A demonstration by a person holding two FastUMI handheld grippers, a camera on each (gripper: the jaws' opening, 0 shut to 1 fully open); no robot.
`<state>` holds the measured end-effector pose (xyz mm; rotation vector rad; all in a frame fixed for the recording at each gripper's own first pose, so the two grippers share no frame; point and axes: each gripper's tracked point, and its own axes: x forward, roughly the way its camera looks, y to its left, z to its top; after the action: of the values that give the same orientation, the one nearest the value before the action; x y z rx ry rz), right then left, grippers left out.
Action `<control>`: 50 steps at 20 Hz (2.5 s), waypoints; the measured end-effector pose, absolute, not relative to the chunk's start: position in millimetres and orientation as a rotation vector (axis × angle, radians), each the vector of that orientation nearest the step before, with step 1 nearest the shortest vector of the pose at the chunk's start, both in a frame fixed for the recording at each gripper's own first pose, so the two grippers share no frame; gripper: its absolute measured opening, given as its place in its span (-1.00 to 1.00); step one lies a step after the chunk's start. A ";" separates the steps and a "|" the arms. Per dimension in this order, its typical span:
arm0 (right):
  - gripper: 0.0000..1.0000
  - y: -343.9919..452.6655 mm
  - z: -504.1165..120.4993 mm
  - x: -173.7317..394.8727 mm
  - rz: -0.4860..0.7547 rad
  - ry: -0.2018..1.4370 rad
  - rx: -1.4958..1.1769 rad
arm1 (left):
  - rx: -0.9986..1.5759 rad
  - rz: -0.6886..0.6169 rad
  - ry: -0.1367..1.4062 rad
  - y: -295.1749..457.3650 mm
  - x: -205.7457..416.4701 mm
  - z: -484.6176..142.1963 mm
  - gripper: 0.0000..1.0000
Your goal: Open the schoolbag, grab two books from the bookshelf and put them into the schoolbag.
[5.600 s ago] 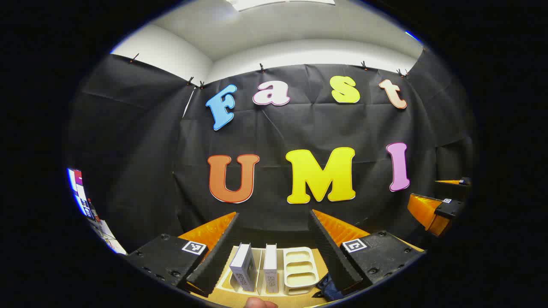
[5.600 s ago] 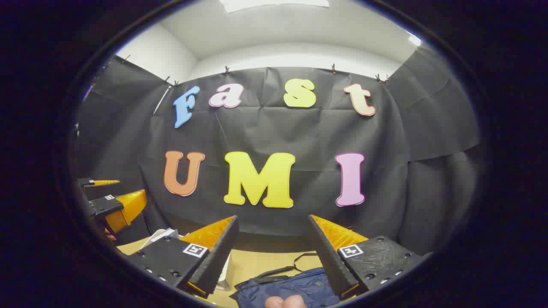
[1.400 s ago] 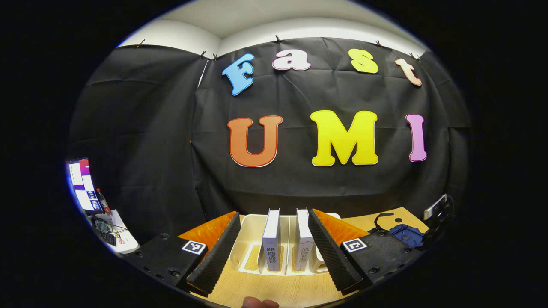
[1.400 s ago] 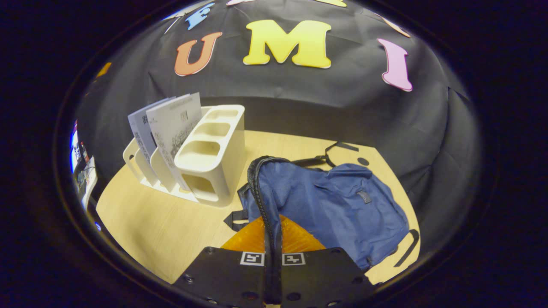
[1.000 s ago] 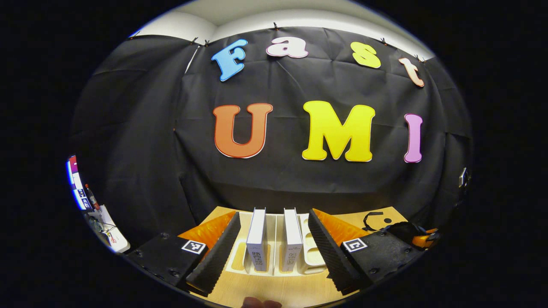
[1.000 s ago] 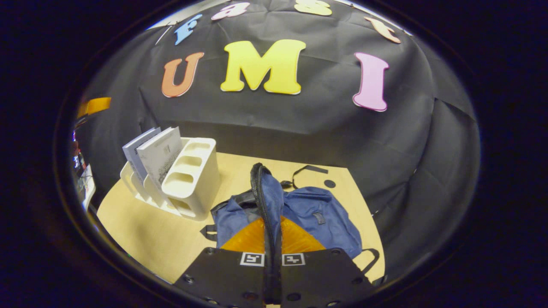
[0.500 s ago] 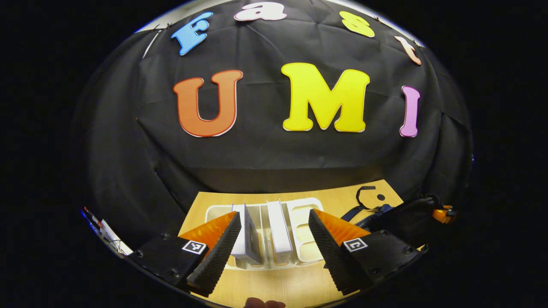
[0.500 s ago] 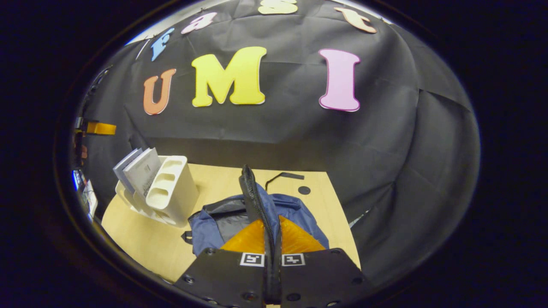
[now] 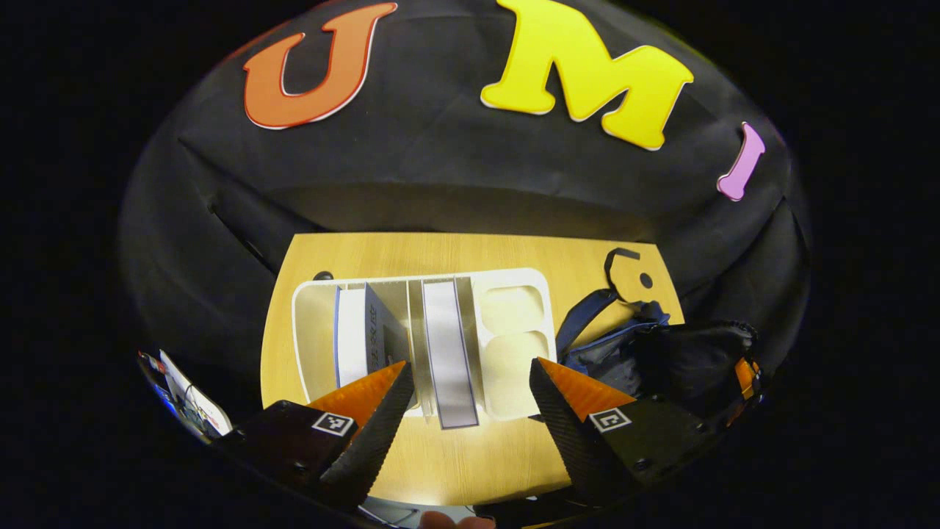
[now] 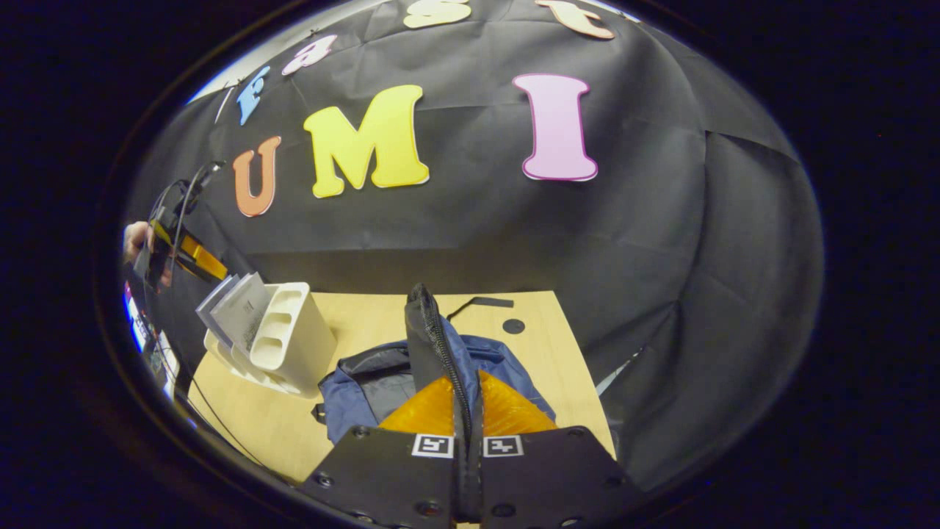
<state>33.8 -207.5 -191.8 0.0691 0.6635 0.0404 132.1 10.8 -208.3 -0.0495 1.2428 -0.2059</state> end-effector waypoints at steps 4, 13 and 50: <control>-1.00 -211.0 -193.8 33.4 0.044 0.664 0.077 | -0.067 -0.157 1.403 16.7 130.7 -247.8 1.00; -1.00 -221.8 -199.0 31.0 0.025 0.667 0.100 | -0.055 -0.100 1.554 15.4 133.4 -298.0 0.98; -1.00 -202.0 -202.7 16.2 -0.033 0.666 0.062 | -0.633 -0.436 1.282 -59.5 16.7 -89.0 -0.13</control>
<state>16.2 -202.0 -202.7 0.0621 0.6661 -0.0332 16.7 -59.5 -89.0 -0.6332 1.2816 -0.4363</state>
